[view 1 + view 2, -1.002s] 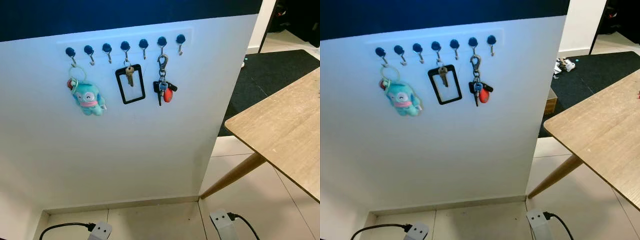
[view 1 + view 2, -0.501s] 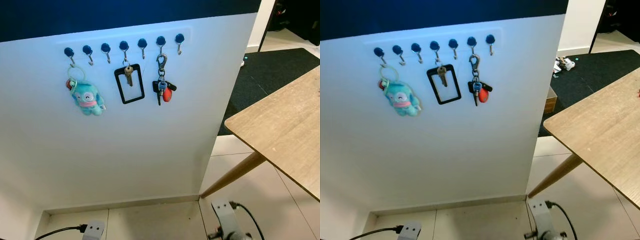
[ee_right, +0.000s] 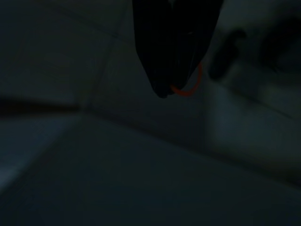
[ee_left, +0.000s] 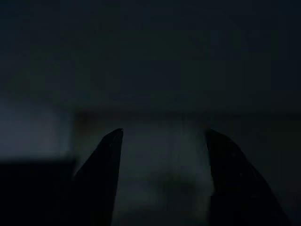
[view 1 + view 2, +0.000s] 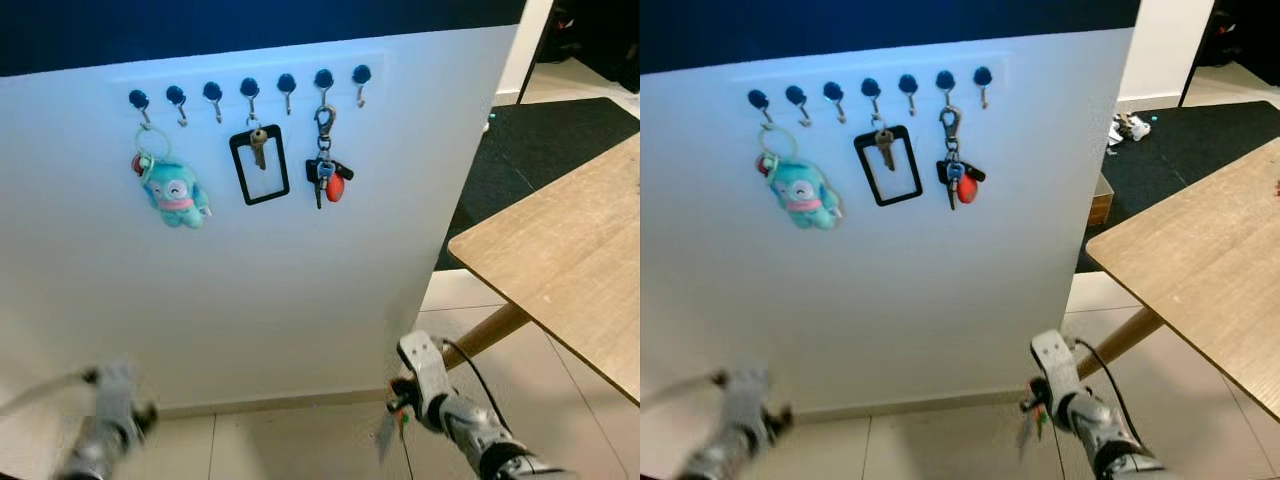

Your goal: Hang keys on a hook

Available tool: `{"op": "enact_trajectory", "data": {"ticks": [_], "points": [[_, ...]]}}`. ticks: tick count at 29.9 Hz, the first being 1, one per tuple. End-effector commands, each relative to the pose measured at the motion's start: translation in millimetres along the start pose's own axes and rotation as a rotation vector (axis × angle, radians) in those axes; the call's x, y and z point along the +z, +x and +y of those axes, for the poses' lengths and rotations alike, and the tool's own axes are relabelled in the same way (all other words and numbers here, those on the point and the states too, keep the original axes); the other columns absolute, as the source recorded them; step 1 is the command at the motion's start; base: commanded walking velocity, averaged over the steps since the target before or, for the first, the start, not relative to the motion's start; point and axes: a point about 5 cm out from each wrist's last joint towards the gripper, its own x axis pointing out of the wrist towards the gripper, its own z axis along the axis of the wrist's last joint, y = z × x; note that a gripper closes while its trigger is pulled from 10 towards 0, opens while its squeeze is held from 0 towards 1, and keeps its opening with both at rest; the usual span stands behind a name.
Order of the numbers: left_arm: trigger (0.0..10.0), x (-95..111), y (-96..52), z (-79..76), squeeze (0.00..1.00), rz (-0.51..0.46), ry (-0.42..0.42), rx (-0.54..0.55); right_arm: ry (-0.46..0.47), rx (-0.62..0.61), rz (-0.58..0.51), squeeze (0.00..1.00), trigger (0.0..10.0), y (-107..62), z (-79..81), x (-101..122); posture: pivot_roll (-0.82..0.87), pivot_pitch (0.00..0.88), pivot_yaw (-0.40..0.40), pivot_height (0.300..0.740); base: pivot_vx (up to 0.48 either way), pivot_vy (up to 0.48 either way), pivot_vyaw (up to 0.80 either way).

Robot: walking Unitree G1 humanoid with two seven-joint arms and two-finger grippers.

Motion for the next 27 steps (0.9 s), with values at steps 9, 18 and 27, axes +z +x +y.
{"op": "enact_trajectory", "data": {"ticks": [9, 18, 27], "points": [[10.0, 56.4, -4.1, 10.1, 0.0, -0.284, 0.001, -0.251, 0.049, 0.309, -0.275, 0.0, 10.0, -0.7, 1.6, 58.6, -0.07, 0.051, 0.072, 0.74, 0.0, 0.0, 0.0], [10.0, 101.0, -20.6, -7.9, 0.0, -0.5, 0.125, -0.652, 0.005, 0.691, -0.445, 0.0, 10.0, -16.9, 10.5, 100.3, -0.07, 0.051, 0.072, 0.74, 0.0, 0.0, 0.0], [10.0, 124.6, -49.5, -25.0, 0.0, -0.541, 0.279, -0.97, 0.008, 0.862, -0.625, 0.0, 10.0, -36.3, 12.3, 137.9, -0.07, 0.055, 0.072, 0.74, 0.0, 0.0, 0.0]]}}
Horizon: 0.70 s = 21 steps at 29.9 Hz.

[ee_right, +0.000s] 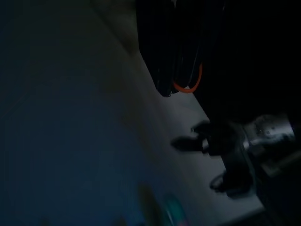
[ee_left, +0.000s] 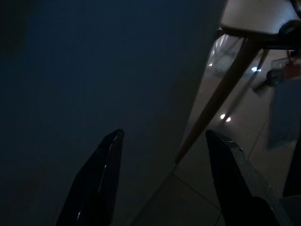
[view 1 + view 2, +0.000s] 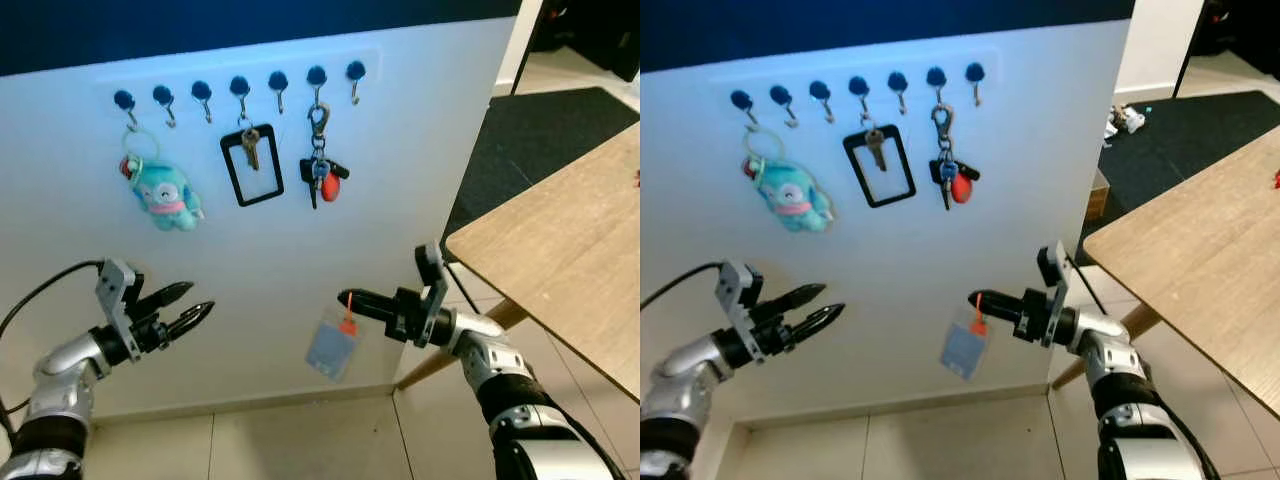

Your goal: Hang keys on a hook

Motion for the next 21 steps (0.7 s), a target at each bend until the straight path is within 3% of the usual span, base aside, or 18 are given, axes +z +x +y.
{"op": "enact_trajectory", "data": {"ticks": [1, 3, 7, 12, 21], "points": [[10.0, 7.1, -5.1, -3.1, 0.0, 0.009, 0.004, -0.058, 0.011, 0.061, -0.053, 0.0, 10.0, 4.0, 4.5, 7.4, -0.07, 0.055, 0.072, 0.74, 0.0, 0.0, 0.0], [10.0, 23.1, -1.6, -11.5, 0.0, -0.034, 0.023, -0.143, 0.015, 0.129, -0.116, 0.0, 10.0, 6.2, 10.2, 19.8, -0.07, 0.055, 0.072, 0.74, 0.0, 0.0, 0.0], [10.0, 45.5, 4.0, -20.2, 0.0, -0.082, 0.075, -0.202, 0.003, 0.177, -0.162, 0.0, 10.0, 9.4, 15.7, 32.1, -0.07, 0.055, 0.072, 0.74, 0.0, 0.0, 0.0], [10.0, 66.4, 14.9, -23.1, 0.0, -0.097, 0.178, -0.166, -0.063, 0.154, -0.21, 0.0, 10.0, 20.6, 19.1, 48.1, -0.06, 0.06, 0.068, 0.74, 0.0, 0.0, 0.0], [10.0, 90.2, 36.0, -41.6, 0.0, -0.156, 0.177, -0.152, -0.198, 0.09, -0.257, 0.0, 10.0, 49.3, 26.5, 74.5, -0.06, 0.054, 0.066, 0.74, 0.0, 0.0, 0.0]]}}
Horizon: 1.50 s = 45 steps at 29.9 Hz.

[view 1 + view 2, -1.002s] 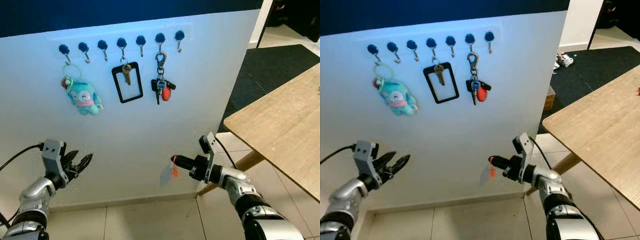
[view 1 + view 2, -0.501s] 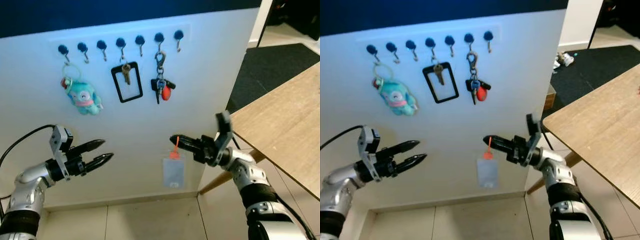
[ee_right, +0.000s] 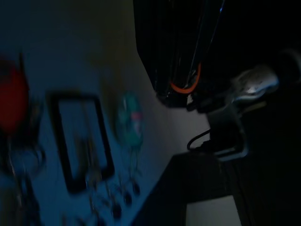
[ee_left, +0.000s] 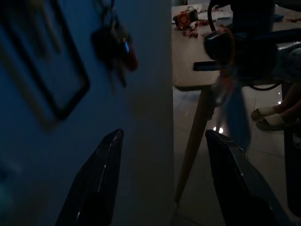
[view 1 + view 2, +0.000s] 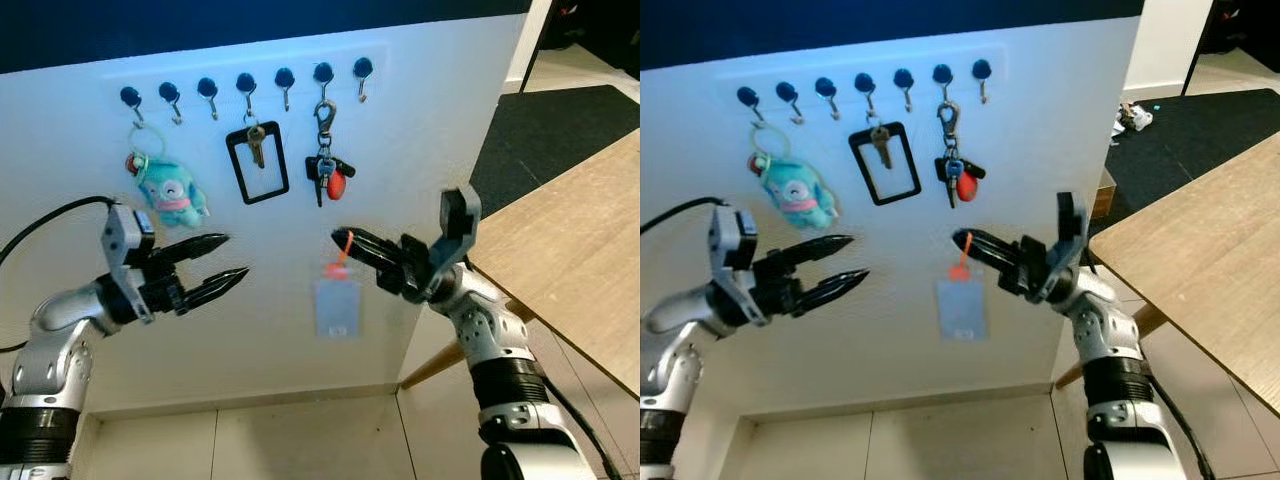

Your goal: Hang keys on a hook

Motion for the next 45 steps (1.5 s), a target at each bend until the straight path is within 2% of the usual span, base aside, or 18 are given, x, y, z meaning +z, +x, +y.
{"op": "enact_trajectory", "data": {"ticks": [1, 4, 6, 13, 18, 20, 23, 26, 29, 37, 40, 45], "points": [[10.0, 0.5, 5.5, -5.0, 0.0, 0.0, -0.022, 0.002, -0.059, -0.022, 0.007, 0.0, 10.0, 7.7, -0.6, 5.6, -0.06, 0.054, 0.066, 0.74, 0.0, 0.0, 0.0], [10.0, 6.3, 12.6, -9.1, 0.0, -0.026, -0.035, 0.019, -0.105, -0.047, 0.0, 0.0, 10.0, 14.6, -1.5, 10.6, -0.05, 0.053, 0.065, 0.74, 0.0, 0.0, 0.0], [10.0, 14.2, 21.4, -18.4, 0.0, -0.067, -0.074, 0.015, -0.127, -0.06, -0.007, 0.0, 10.0, 19.0, -0.9, 13.2, -0.05, 0.054, 0.065, 0.74, 0.0, 0.0, 0.0], [10.0, 26.8, 29.2, -31.5, 0.0, -0.128, -0.137, 0.014, -0.123, -0.059, -0.009, 0.0, 10.0, 22.1, 2.3, 11.7, -0.05, 0.059, 0.065, 0.74, 0.0, 0.0, 0.0], [10.0, 26.4, 28.5, -36.5, 0.0, -0.137, -0.175, -0.013, -0.098, -0.023, -0.022, 0.0, 10.0, 22.6, 7.0, 12.1, -0.04, 0.065, 0.066, 0.74, 0.0, 0.0, 0.0], [10.0, 19.6, 28.3, -39.2, 0.0, -0.147, -0.24, -0.026, -0.051, 0.06, -0.065, 0.0, 10.0, 23.9, 16.4, 17.3, -0.04, 0.067, 0.066, 0.74, 0.0, 0.0, 0.0], [10.0, 15.9, 29.0, -39.8, 0.0, -0.139, -0.269, -0.021, -0.036, 0.093, -0.085, 0.0, 10.0, 24.6, 20.2, 19.9, -0.04, 0.068, 0.066, 0.74, 0.0, 0.0, 0.0], [10.0, 9.5, 36.8, -44.1, 0.0, -0.108, -0.31, -0.017, -0.015, 0.143, -0.115, 0.0, 10.0, 26.3, 26.6, 25.2, -0.04, 0.067, 0.068, 0.74, 0.0, 0.0, 0.0], [10.0, 8.9, 41.6, -46.9, 0.0, -0.108, -0.329, -0.026, -0.013, 0.161, -0.118, 0.0, 10.0, 28.3, 29.4, 25.8, -0.04, 0.067, 0.071, 0.74, 0.0, 0.0, 0.0], [10.0, 11.0, 43.1, -50.4, 0.0, -0.123, -0.355, -0.057, -0.002, 0.184, -0.108, 0.0, 10.0, 29.5, 35.5, 24.1, -0.04, 0.07, 0.078, 0.74, 0.0, 0.0, 0.0], [10.0, 16.0, 44.1, -52.7, 0.0, -0.165, -0.37, -0.081, 0.004, 0.185, -0.088, 0.0, 10.0, 29.4, 37.4, 21.4, -0.04, 0.07, 0.078, 0.74, 0.0, 0.0, 0.0], [10.0, 19.0, 44.3, -54.5, 0.0, -0.179, -0.37, -0.096, -0.001, 0.168, -0.057, 0.0, 10.0, 29.8, 37.5, 16.1, -0.04, 0.07, 0.079, 0.74, 0.0, 0.0, 0.0]]}}
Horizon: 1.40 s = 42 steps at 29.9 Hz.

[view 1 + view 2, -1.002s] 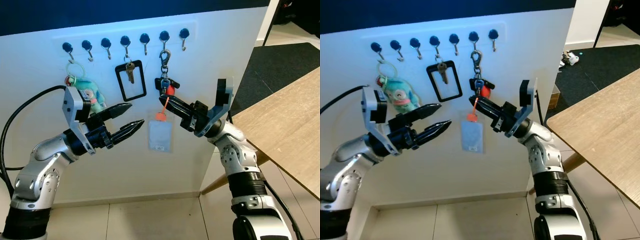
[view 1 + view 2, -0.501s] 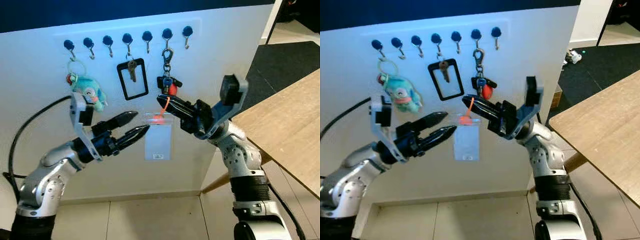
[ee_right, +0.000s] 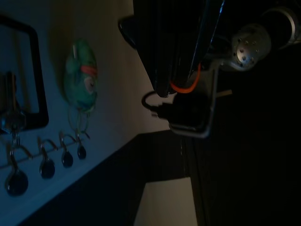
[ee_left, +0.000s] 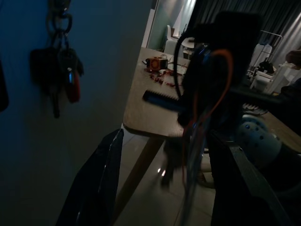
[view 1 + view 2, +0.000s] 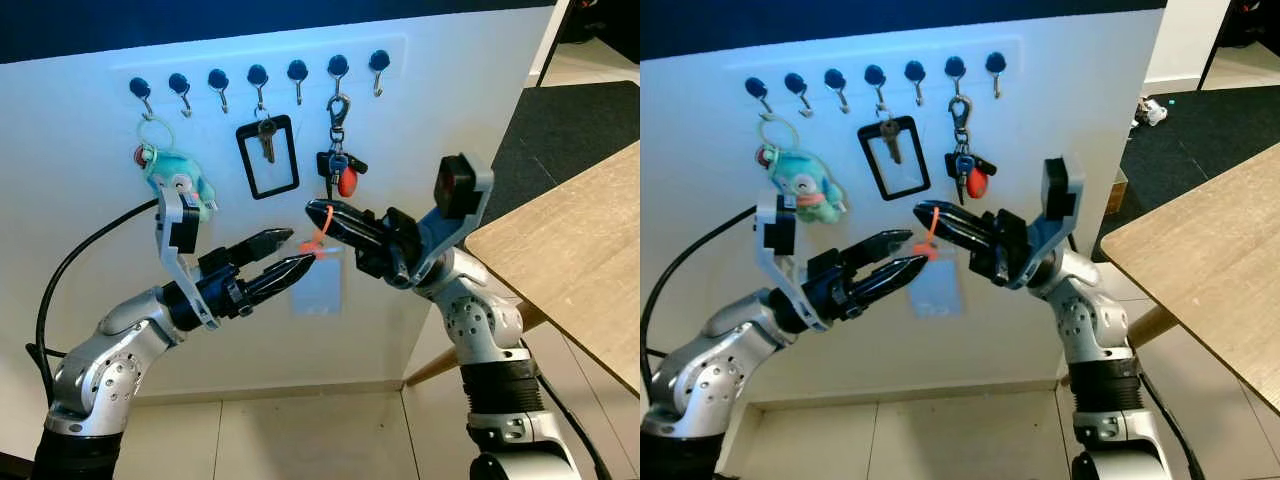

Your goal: Hang keys on a hook

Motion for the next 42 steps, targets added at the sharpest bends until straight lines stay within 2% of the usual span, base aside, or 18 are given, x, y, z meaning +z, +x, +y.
{"op": "enact_trajectory", "data": {"ticks": [1, 9, 10, 12, 13, 21, 37, 39, 40, 42], "points": [[10.0, 1.5, 0.2, -2.5, 0.0, -0.012, -0.009, -0.015, -0.001, 0.008, 0.018, 0.0, 10.0, 2.3, 3.0, -2.9, -0.04, 0.07, 0.079, 0.74, 0.0, 0.0, 0.0], [10.0, 0.3, 1.9, -6.0, 0.0, 0.001, -0.015, -0.039, 0.0, 0.002, 0.023, 0.0, 10.0, 2.5, 3.8, -3.3, -0.04, 0.07, 0.079, 0.74, 0.0, 0.0, 0.0], [8.4, 0.1, 2.1, -6.8, 0.0, 0.003, -0.017, -0.046, -0.001, 0.0, 0.023, 0.0, 10.0, 2.8, 3.7, -3.3, -0.04, 0.07, 0.079, 0.74, 0.0, 0.0, 0.0], [8.4, -0.1, 2.2, -7.3, 0.0, 0.005, -0.019, -0.05, -0.001, -0.001, 0.022, 0.0, 10.0, 3.0, 3.7, -3.3, -0.04, 0.07, 0.079, 0.74, 0.0, 0.0, 0.0], [0.0, -0.3, 2.5, -7.7, 0.0, 0.006, -0.021, -0.053, -0.002, -0.004, 0.022, 0.0, 10.0, 3.2, 3.3, -3.0, -0.04, 0.072, 0.079, 0.74, 0.0, 0.0, 0.0], [0.0, -4.7, 3.6, -13.1, 0.0, 0.036, -0.036, -0.09, -0.01, -0.011, 0.023, 0.0, 10.0, 4.3, 2.3, -1.8, -0.05, 0.071, 0.078, 0.74, 0.0, 0.0, 0.0], [0.0, -5.1, 4.9, -11.1, 0.0, 0.042, -0.028, -0.084, -0.008, -0.01, 0.045, 0.0, 10.0, 7.9, 2.1, -6.7, -0.05, 0.063, 0.079, 0.74, 0.0, 0.0, 0.0], [0.0, -4.9, 5.0, -11.1, 0.0, 0.041, -0.027, -0.084, 0.01, -0.039, 0.056, 0.0, 10.0, 7.9, -0.3, -9.0, -0.05, 0.061, 0.08, 0.74, 0.0, 0.0, 0.0], [0.0, -4.8, 5.0, -10.6, 0.0, 0.04, -0.025, -0.081, 0.018, -0.052, 0.055, 0.99, 10.0, 7.5, -1.5, -9.5, -0.05, 0.061, 0.081, 0.74, 0.0, 0.0, 0.0], [0.0, -4.5, 5.1, -9.4, 0.0, 0.038, -0.02, -0.073, 0.03, -0.07, 0.055, 1.0, 10.0, 6.0, -3.3, -10.7, -0.05, 0.061, 0.081, 0.74, 0.0, 0.0, 0.0]]}}
